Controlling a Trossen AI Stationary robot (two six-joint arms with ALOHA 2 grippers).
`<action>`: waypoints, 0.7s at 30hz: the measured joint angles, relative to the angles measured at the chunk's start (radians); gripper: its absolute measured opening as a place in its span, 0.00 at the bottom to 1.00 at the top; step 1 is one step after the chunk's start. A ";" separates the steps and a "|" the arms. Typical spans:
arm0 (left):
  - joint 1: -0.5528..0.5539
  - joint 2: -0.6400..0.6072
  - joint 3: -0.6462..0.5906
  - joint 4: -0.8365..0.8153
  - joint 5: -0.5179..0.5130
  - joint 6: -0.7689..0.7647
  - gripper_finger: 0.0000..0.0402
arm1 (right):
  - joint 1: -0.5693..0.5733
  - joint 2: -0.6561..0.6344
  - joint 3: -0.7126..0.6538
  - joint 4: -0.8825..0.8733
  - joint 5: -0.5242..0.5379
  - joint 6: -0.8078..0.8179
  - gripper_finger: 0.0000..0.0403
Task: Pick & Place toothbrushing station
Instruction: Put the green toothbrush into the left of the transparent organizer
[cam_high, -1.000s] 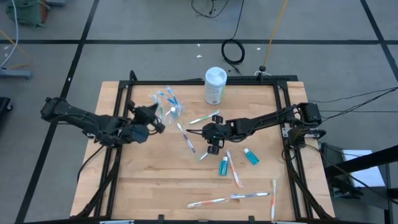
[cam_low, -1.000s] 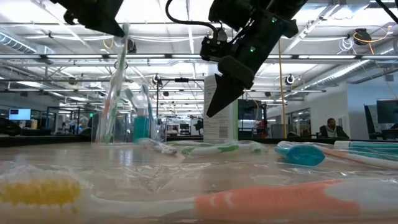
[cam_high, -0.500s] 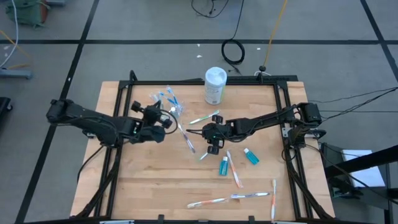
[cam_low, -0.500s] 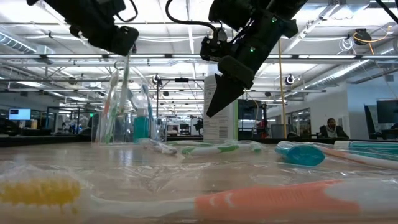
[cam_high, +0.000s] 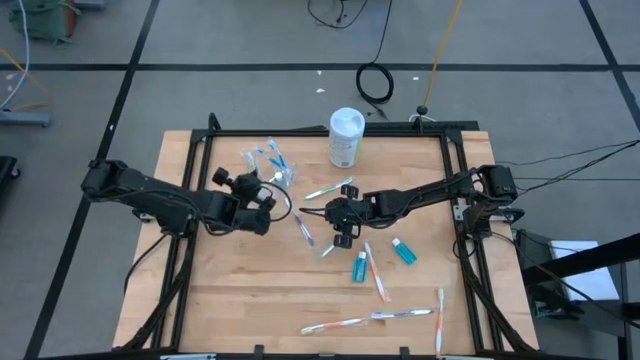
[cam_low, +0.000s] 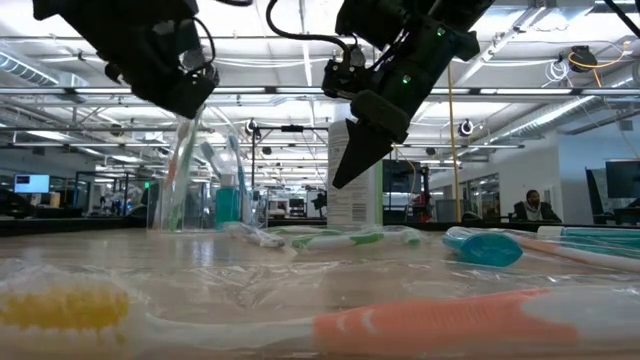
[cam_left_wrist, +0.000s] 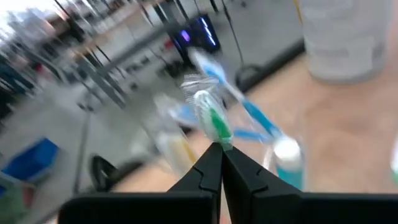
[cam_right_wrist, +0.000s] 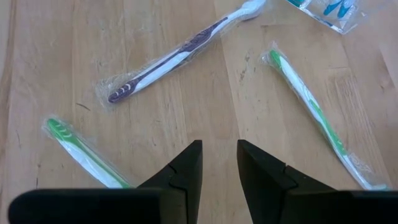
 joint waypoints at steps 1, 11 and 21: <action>0.000 0.000 0.000 -0.015 0.035 -0.016 0.01 | 0.000 0.000 0.000 0.000 0.000 0.000 0.23; 0.055 0.000 0.000 -0.168 0.221 -0.109 0.02 | 0.000 0.000 0.000 0.000 0.000 0.000 0.23; 0.114 0.000 0.000 -0.199 0.254 -0.098 0.10 | 0.000 0.000 0.000 0.000 0.000 0.000 0.23</action>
